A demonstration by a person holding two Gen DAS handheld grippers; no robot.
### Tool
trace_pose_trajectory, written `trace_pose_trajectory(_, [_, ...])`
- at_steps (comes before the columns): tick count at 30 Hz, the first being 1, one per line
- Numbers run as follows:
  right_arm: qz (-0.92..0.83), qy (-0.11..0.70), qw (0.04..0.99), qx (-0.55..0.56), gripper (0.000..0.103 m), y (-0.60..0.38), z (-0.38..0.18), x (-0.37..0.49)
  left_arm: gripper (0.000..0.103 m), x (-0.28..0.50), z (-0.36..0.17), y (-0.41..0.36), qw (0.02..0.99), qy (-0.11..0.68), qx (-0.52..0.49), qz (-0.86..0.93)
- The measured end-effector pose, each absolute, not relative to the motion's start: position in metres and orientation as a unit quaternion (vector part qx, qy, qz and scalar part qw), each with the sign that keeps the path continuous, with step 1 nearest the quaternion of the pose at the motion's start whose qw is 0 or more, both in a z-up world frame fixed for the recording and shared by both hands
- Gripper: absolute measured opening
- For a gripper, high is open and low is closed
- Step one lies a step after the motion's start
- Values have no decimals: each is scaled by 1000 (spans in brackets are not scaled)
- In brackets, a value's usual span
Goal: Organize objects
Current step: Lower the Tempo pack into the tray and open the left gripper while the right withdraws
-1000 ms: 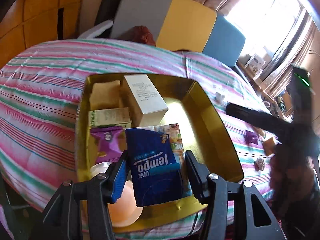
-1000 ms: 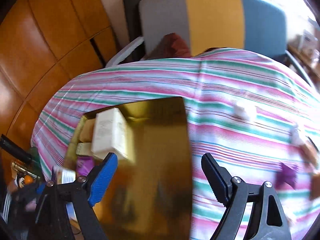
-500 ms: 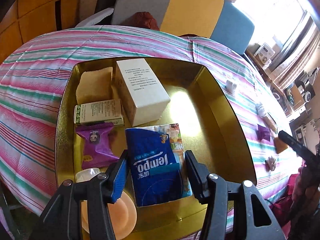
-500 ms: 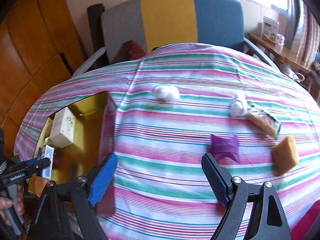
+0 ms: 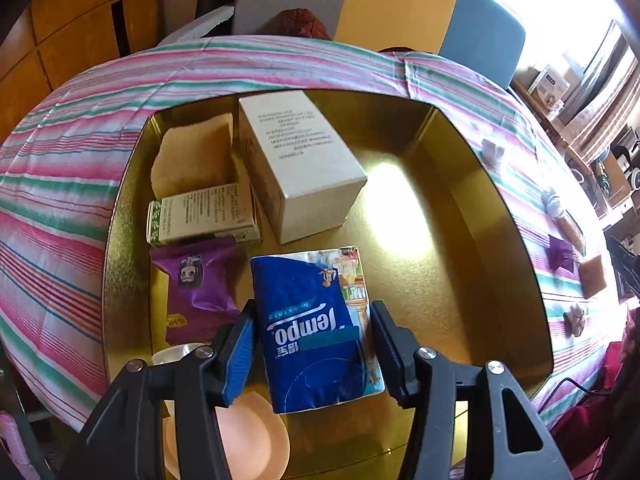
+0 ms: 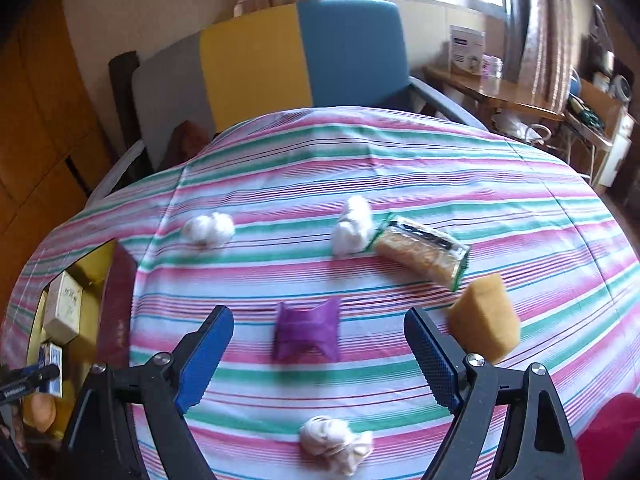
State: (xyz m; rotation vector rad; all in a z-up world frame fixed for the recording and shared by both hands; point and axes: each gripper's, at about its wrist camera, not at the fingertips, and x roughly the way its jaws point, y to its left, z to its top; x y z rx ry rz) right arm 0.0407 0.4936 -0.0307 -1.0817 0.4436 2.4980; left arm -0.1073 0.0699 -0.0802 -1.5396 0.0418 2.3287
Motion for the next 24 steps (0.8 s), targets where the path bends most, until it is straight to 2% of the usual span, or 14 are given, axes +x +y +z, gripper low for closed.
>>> trace_pose_trajectory(4, [878, 215, 201, -378, 88, 517, -40, 47, 55, -108, -84, 72, 168, 21, -542, 823])
trace_pose_trajectory(8, [874, 236, 207, -371, 88, 521, -41, 50, 55, -109, -90, 75, 162, 20, -546, 822])
trace_pose_trajectory(24, [872, 239, 202, -375, 89, 519, -45, 50, 55, -112, -96, 84, 133, 28, -539, 831])
